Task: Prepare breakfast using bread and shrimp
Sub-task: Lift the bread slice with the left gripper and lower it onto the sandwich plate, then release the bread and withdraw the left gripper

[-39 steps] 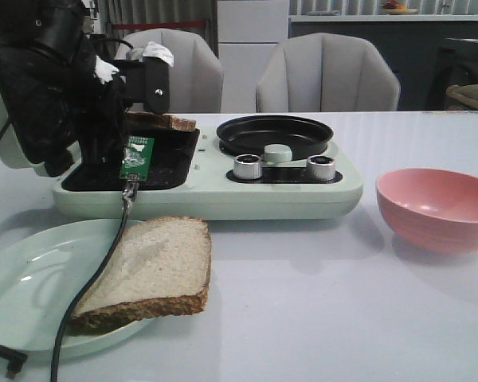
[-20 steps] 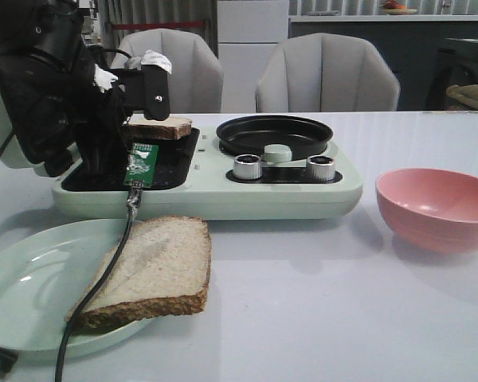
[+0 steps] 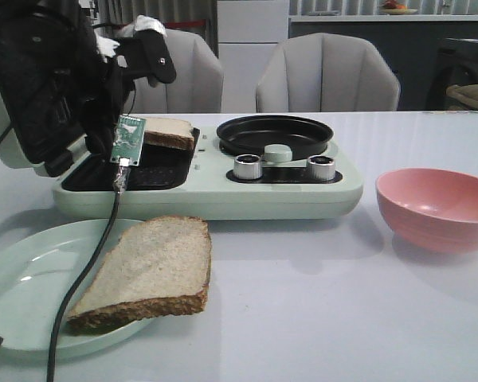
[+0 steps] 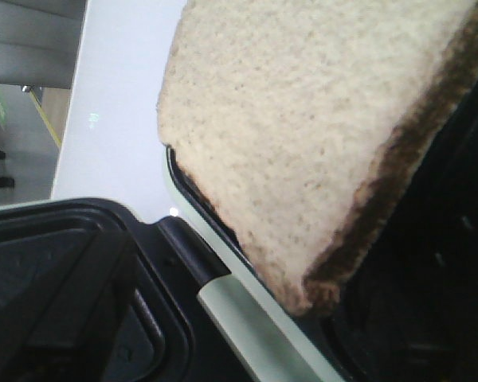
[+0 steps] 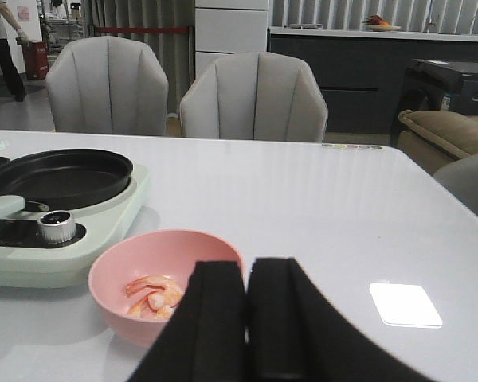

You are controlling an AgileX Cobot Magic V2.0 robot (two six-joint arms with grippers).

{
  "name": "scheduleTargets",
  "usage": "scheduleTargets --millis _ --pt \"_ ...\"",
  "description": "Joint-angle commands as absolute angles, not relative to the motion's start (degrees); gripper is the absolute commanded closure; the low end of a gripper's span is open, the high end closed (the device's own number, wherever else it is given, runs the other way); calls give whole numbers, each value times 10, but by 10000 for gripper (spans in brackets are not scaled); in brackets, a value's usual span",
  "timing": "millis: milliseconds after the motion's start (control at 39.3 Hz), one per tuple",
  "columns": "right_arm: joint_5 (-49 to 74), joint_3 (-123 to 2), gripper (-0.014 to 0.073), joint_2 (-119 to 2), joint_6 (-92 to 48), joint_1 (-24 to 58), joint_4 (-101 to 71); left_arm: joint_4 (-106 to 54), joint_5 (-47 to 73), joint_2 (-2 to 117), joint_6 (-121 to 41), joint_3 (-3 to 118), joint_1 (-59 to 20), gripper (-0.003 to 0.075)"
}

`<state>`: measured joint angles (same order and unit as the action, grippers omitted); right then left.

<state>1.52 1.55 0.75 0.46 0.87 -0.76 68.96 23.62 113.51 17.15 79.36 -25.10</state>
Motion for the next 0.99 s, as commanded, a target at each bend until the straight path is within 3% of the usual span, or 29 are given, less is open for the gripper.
scheduleTargets --millis 0,254,712,967 --pt "-38 6 441 18 0 5 0 634 261 1078 172 807 -256 139" --pt "-38 6 441 18 0 5 0 487 295 1026 80 807 -256 139" --pt "-38 6 441 18 0 5 0 281 348 865 67 805 -291 139" --pt "-38 6 441 18 0 5 0 155 352 745 21 719 -269 139"
